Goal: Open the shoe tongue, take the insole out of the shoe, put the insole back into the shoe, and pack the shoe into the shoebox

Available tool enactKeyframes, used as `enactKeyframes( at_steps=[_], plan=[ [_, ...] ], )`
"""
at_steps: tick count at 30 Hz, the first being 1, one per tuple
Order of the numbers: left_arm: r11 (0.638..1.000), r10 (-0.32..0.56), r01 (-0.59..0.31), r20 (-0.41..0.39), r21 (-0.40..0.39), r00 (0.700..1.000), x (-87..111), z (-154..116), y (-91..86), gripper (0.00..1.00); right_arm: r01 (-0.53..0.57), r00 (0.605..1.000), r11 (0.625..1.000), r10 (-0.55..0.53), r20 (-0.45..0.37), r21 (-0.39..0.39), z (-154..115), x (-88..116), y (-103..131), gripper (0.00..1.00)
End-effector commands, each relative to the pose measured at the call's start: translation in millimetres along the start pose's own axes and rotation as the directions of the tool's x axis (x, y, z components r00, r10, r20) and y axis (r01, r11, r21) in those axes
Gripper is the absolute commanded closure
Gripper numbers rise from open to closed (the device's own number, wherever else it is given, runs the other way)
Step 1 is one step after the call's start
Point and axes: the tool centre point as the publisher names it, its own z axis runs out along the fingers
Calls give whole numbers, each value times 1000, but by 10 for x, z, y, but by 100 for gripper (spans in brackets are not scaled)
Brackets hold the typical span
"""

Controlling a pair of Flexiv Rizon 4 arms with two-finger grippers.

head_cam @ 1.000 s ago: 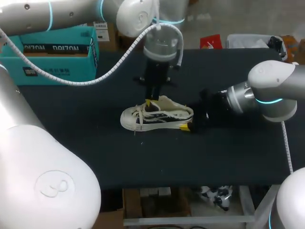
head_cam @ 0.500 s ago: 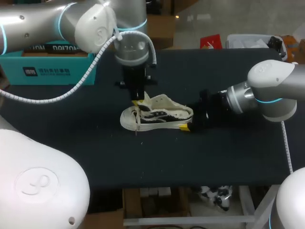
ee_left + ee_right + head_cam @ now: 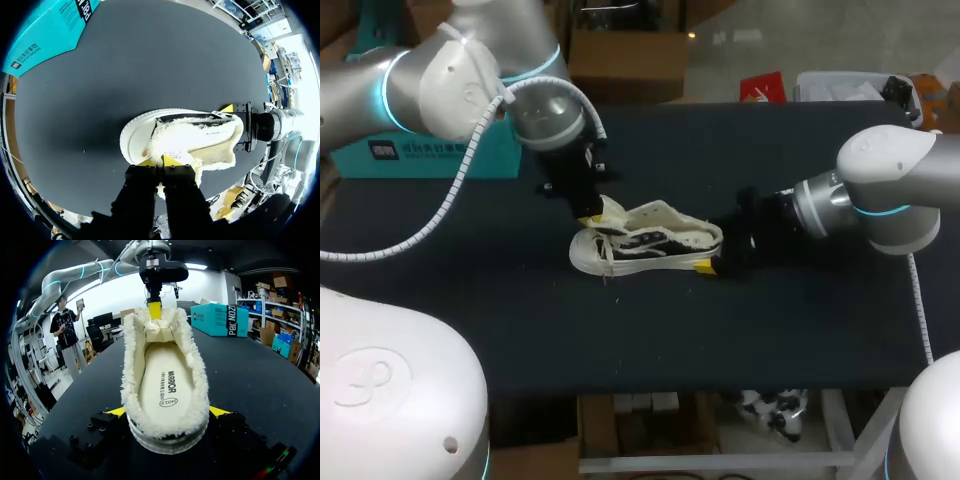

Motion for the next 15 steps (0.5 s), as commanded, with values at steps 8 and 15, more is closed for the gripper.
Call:
enactKeyframes(
  at_steps=[8, 15],
  plan=[
    [977, 210, -204, -109, 65, 972, 297, -291, 74, 27, 0, 1000, 1000, 0, 1, -1, 19, -3, -71, 100],
    [878, 467, -462, -9, 124, 884, 737, -736, 183, 90, 0, 1000, 1000, 0, 1, -1, 19, -3, -71, 100]
  ],
)
